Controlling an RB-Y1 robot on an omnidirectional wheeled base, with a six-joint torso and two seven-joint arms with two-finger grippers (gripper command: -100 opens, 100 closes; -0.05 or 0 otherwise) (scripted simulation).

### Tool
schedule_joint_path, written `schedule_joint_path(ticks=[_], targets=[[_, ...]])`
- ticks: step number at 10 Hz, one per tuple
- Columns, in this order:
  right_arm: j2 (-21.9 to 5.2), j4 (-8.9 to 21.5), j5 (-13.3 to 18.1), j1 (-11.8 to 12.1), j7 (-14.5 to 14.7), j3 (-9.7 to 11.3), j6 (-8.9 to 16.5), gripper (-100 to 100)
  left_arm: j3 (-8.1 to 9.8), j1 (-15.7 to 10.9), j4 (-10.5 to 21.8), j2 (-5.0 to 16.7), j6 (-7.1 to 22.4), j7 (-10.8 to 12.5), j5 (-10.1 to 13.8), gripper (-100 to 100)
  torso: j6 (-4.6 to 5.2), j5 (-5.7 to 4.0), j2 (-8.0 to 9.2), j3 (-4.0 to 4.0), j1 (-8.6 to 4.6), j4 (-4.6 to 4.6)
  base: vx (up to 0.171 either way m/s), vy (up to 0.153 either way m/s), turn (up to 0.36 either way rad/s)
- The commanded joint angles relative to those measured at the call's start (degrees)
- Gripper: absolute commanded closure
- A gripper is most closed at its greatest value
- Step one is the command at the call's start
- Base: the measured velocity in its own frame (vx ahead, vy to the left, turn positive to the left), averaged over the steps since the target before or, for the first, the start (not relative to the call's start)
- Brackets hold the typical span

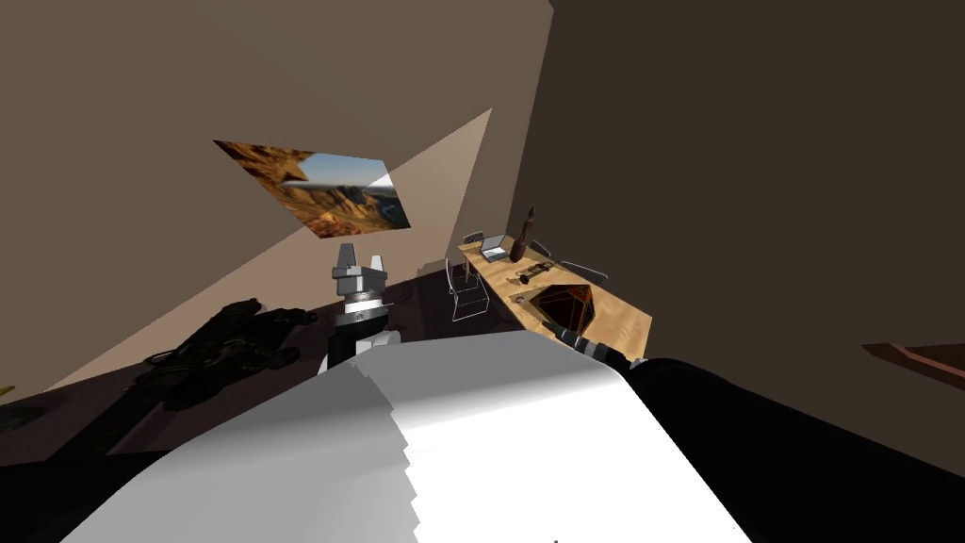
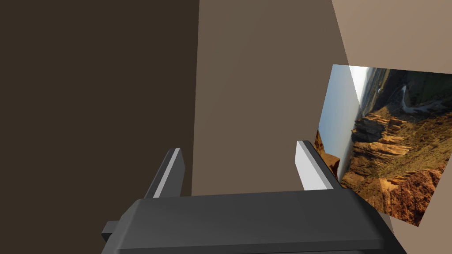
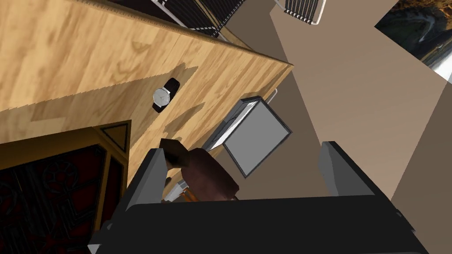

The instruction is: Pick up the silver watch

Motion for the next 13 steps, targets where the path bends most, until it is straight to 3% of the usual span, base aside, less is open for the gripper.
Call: schedule_joint_path(ticks=[1,3,4,6,7,10,11,13], targets=[[-2.9,0.5,2.9,1.4,-2.6,-0.6,0.2,-100,0.00,0.0,0.0,0.0,0.0,0.0,0.0,0,0.00,0.00,0.00,0.00,0.00,0.00,-0.018,-0.009,0.109],[-5.3,0.5,3.7,1.4,-2.6,-0.6,0.2,-100,0.01,0.0,0.0,0.0,0.0,0.0,0.0,0,0.04,0.00,-0.01,0.00,0.00,0.00,-0.006,-0.004,-0.021],[-7.5,2.9,6.4,4.1,-5.4,-1.5,-0.4,-100,0.01,0.0,0.0,0.0,0.0,0.0,0.0,0,0.03,0.00,-0.04,-0.02,0.02,0.00,-0.018,-0.001,0.227],[-10.7,2.9,8.6,4.1,-5.9,-1.5,-0.4,-100,0.01,0.0,0.0,0.0,0.0,0.0,0.0,0,0.03,-0.01,0.00,0.00,-0.02,0.01,-0.016,-0.010,0.054],[-12.4,5.5,10.9,6.6,-8.5,-2.6,-1.0,-100,0.01,0.0,0.0,0.0,0.0,0.0,0.0,0,0.05,-0.01,-0.02,-0.01,-0.01,0.00,-0.023,-0.005,0.173],[-16.7,5.5,13.7,6.9,-9.2,-2.6,-1.0,-100,0.01,0.0,0.0,0.0,0.0,0.0,0.0,0,0.04,-0.01,-0.02,-0.01,-0.02,0.01,-0.012,-0.008,0.043],[-18.9,8.0,16.3,9.8,-12.2,-3.6,-1.6,-100,0.01,0.0,0.0,0.0,0.0,0.0,0.0,0,0.04,-0.01,-0.05,-0.02,0.01,0.00,-0.022,-0.002,0.276],[-22.2,8.0,18.8,9.9,-12.6,-3.6,-1.6,-100,0.01,0.0,0.0,0.0,0.0,0.0,0.0,0,0.05,-0.02,0.01,0.01,-0.03,0.01,-0.020,-0.013,0.032]])
